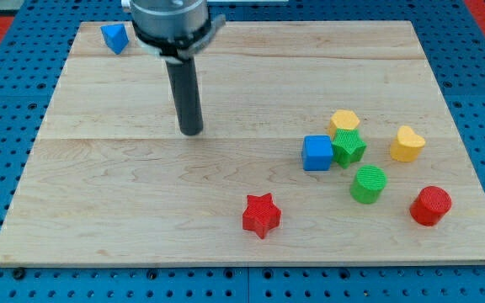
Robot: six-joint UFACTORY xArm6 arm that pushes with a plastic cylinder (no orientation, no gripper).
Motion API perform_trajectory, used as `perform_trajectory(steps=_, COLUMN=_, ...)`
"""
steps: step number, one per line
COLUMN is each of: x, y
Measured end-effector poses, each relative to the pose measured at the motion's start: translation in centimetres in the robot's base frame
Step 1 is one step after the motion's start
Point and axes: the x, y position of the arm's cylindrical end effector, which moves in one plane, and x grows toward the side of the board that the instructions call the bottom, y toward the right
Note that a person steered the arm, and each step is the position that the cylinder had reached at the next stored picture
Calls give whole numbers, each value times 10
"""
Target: Push the blue cube into the blue triangle
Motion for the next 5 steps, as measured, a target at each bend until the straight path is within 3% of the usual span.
perform_trajectory(steps=1, x=5, y=53)
perform_trajectory(steps=3, x=79, y=115)
perform_trajectory(steps=4, x=86, y=157)
perform_trajectory(steps=5, x=63, y=174)
